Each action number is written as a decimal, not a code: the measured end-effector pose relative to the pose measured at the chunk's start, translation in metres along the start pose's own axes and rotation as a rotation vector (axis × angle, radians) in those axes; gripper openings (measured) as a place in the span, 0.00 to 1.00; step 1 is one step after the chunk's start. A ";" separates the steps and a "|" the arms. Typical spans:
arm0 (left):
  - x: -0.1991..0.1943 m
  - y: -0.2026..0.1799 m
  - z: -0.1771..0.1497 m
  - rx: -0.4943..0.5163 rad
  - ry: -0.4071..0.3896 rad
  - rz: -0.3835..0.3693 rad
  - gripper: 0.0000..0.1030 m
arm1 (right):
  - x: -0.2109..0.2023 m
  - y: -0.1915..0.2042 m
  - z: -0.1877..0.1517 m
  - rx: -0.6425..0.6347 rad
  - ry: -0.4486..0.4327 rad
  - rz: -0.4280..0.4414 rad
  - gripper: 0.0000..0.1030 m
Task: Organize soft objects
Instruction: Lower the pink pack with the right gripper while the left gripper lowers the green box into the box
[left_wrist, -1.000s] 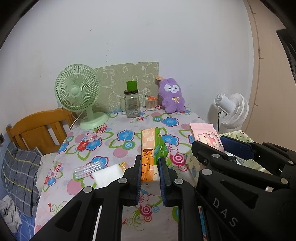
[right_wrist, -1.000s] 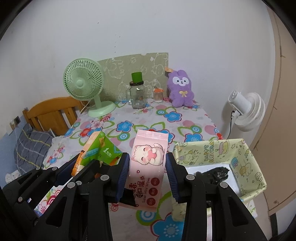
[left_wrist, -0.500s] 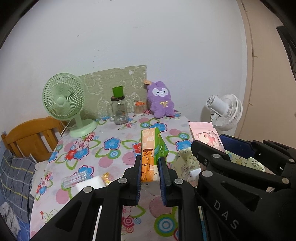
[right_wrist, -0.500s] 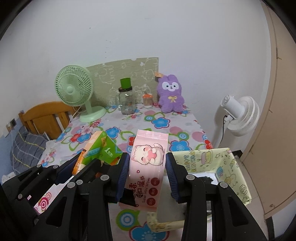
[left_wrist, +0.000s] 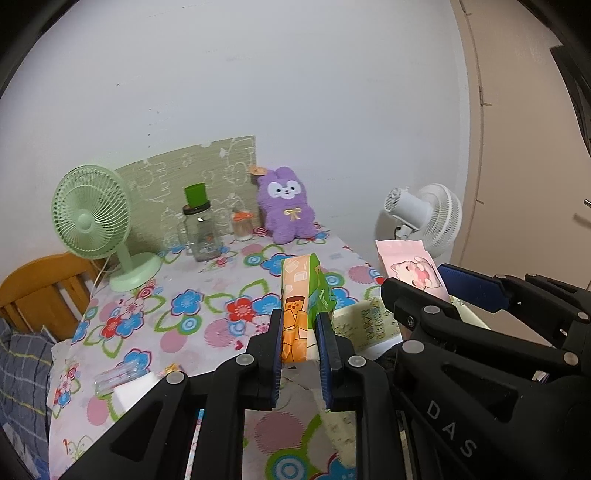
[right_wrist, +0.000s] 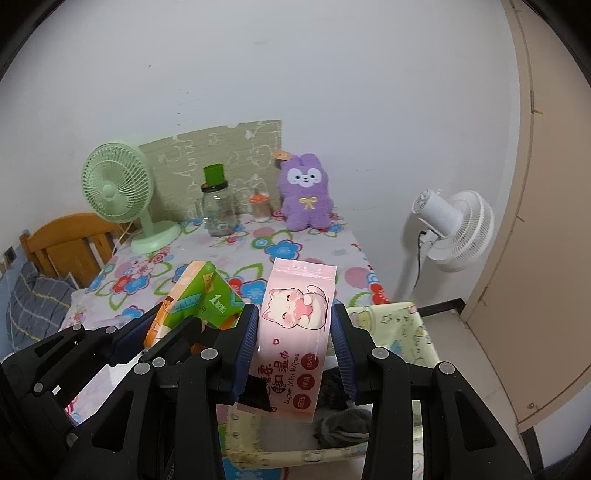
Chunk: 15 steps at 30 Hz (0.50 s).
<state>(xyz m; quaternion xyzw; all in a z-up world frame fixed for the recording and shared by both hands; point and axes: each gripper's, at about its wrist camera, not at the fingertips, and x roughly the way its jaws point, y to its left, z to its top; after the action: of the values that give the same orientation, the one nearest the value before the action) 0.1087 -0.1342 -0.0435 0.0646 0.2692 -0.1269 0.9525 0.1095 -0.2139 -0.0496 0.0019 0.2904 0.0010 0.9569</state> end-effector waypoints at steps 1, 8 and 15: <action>0.001 -0.002 0.001 0.003 0.000 -0.003 0.14 | 0.000 -0.002 0.000 0.002 0.000 -0.003 0.42; 0.011 -0.021 0.005 0.024 0.007 -0.030 0.14 | 0.004 -0.021 -0.002 0.020 0.006 -0.029 0.42; 0.024 -0.037 0.005 0.046 0.025 -0.053 0.14 | 0.013 -0.041 -0.005 0.045 0.026 -0.045 0.42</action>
<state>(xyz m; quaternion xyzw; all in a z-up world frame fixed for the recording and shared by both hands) 0.1209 -0.1755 -0.0536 0.0808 0.2796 -0.1576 0.9436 0.1172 -0.2545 -0.0615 0.0170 0.3027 -0.0272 0.9525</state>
